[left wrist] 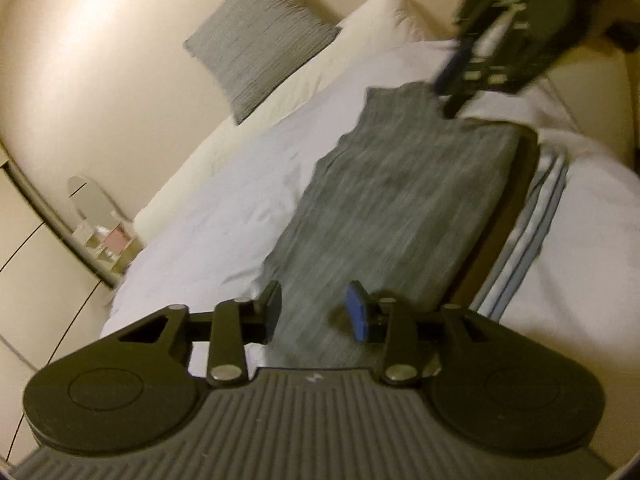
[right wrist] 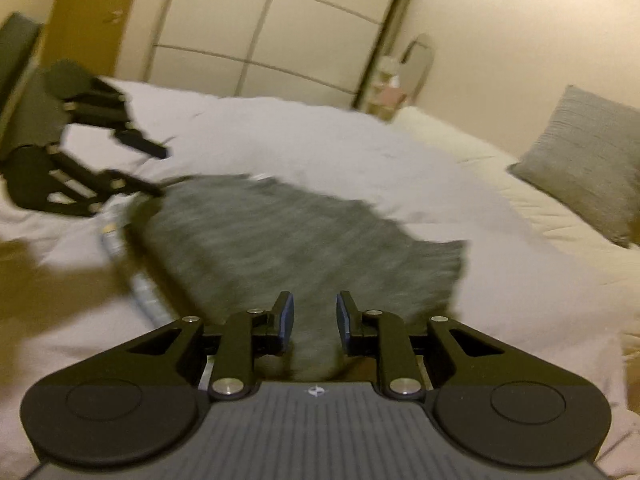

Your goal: Fold clothes

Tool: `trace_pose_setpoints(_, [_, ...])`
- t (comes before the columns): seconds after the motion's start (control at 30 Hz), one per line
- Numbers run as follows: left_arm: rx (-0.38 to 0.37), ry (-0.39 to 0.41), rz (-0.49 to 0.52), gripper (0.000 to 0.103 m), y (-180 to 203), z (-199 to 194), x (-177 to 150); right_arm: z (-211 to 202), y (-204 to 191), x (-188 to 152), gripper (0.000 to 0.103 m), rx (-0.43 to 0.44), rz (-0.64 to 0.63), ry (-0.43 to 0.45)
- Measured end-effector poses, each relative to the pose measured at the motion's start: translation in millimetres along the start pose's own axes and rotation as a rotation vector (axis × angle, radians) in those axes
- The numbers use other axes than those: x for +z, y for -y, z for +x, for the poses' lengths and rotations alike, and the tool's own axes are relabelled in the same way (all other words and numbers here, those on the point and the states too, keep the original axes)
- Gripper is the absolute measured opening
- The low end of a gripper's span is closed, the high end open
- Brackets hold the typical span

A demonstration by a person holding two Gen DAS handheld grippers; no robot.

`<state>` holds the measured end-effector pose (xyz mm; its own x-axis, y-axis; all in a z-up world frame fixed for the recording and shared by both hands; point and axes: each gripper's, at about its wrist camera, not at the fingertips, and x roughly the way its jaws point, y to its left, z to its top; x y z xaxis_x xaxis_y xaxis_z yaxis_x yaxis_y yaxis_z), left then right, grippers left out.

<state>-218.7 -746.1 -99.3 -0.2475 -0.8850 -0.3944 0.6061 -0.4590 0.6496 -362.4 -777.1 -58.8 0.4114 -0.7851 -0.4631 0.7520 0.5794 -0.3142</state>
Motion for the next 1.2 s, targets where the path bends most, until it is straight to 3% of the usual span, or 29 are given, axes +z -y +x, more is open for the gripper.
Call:
trace_pose_setpoints(0.2, [-0.040, -0.030, -0.021, 0.031, 16, 20, -3, 33, 42, 5, 0.023, -0.054, 0.010, -0.045])
trace_pose_setpoints(0.3, [-0.049, -0.029, -0.053, 0.031, 14, 21, -8, 57, 56, -5, 0.022, -0.031, 0.009, -0.115])
trace_pose_setpoints(0.37, [-0.053, -0.025, -0.056, 0.031, 10, 19, -6, 66, 71, -15, 0.022, 0.007, 0.101, -0.156])
trace_pose_setpoints(0.43, [-0.048, -0.005, -0.080, 0.033, 2, 15, -4, 60, 77, -17, 0.022, 0.017, 0.158, -0.141])
trace_pose_setpoints(0.53, [-0.014, 0.036, -0.174, 0.035, -25, 10, 0, 39, 73, -8, 0.022, -0.009, 0.146, -0.064])
trace_pose_setpoints(0.67, [0.005, -0.001, -0.260, 0.035, -54, 35, -5, 30, 63, 13, 0.023, -0.012, 0.083, 0.028])
trace_pose_setpoints(0.8, [-0.012, -0.071, -0.333, 0.035, -72, 72, -17, 52, 55, 21, 0.022, -0.012, 0.048, 0.017])
trace_pose_setpoints(0.9, [-0.023, -0.111, -0.353, 0.033, -76, 92, -31, 74, 58, 9, 0.020, -0.033, 0.056, -0.034])
trace_pose_setpoints(1.03, [-0.002, -0.126, -0.423, 0.033, -90, 99, -44, 87, 65, 2, 0.014, -0.031, 0.080, -0.051])
trace_pose_setpoints(1.2, [-0.024, -0.158, -0.417, 0.033, -94, 103, -50, 84, 74, 10, 0.013, -0.076, 0.129, -0.020])
